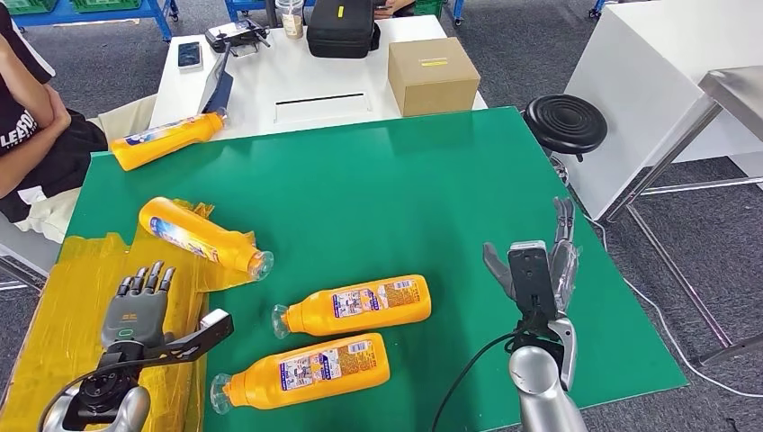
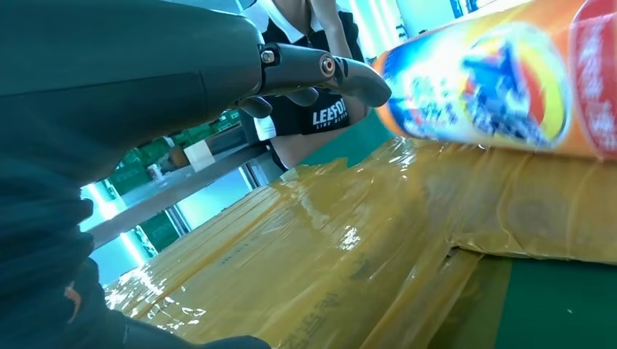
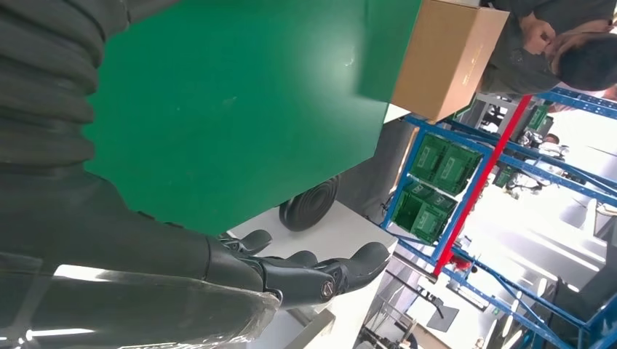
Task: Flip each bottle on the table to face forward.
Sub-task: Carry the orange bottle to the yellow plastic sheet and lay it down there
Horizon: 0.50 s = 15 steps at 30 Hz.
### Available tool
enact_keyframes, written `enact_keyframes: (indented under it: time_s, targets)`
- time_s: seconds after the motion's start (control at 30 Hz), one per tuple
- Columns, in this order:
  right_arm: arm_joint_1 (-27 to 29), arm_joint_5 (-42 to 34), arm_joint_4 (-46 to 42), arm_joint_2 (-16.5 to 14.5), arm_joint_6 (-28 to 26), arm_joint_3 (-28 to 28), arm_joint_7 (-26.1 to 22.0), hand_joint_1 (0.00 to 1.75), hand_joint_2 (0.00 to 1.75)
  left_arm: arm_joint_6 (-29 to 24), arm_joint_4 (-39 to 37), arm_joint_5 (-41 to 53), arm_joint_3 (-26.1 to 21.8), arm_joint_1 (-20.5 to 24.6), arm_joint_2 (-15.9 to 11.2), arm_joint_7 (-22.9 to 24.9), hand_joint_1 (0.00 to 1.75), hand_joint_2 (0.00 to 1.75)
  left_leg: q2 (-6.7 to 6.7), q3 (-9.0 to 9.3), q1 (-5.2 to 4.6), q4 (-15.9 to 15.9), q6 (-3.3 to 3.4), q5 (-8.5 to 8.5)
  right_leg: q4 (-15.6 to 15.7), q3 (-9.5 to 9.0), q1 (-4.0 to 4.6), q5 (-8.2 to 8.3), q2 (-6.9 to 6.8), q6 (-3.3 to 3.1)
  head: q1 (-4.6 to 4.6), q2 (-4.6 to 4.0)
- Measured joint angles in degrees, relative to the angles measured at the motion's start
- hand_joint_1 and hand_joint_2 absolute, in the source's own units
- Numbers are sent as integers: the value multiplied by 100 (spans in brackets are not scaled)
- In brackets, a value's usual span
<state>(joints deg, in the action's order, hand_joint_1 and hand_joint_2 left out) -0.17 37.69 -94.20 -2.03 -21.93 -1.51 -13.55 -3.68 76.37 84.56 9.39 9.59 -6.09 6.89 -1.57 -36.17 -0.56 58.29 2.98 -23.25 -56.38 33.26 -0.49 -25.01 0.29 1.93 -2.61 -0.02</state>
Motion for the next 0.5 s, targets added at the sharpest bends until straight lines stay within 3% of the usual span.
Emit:
enact_keyframes:
  time_s: [0.13, 0.33, 0.5]
  targets:
    - [17, 194, 0, 0, 100, 3, 29, 0, 175, -301, 22, -340, 6, 3, -11, -74, 0, 175, 0, 0, 0, 0, 0, 0, 0, 0, 0, 0, 0, 0, 0, 0]
    - [102, 1388, -5, 44, 269, 225, 109, 0, 175, -1635, 448, -2068, -123, 18, 65, -835, 0, 175, 1, 0, 0, 0, 0, 0, 0, 1, 0, 0, 0, 0, 0, 0]
    - [113, 2261, -7, 197, 407, 655, 118, 0, 175, -1803, 861, -3340, -291, 120, 224, -1443, 0, 175, 0, 0, 0, 0, 0, 0, 0, 0, 0, 0, 0, 0, -1, 0]
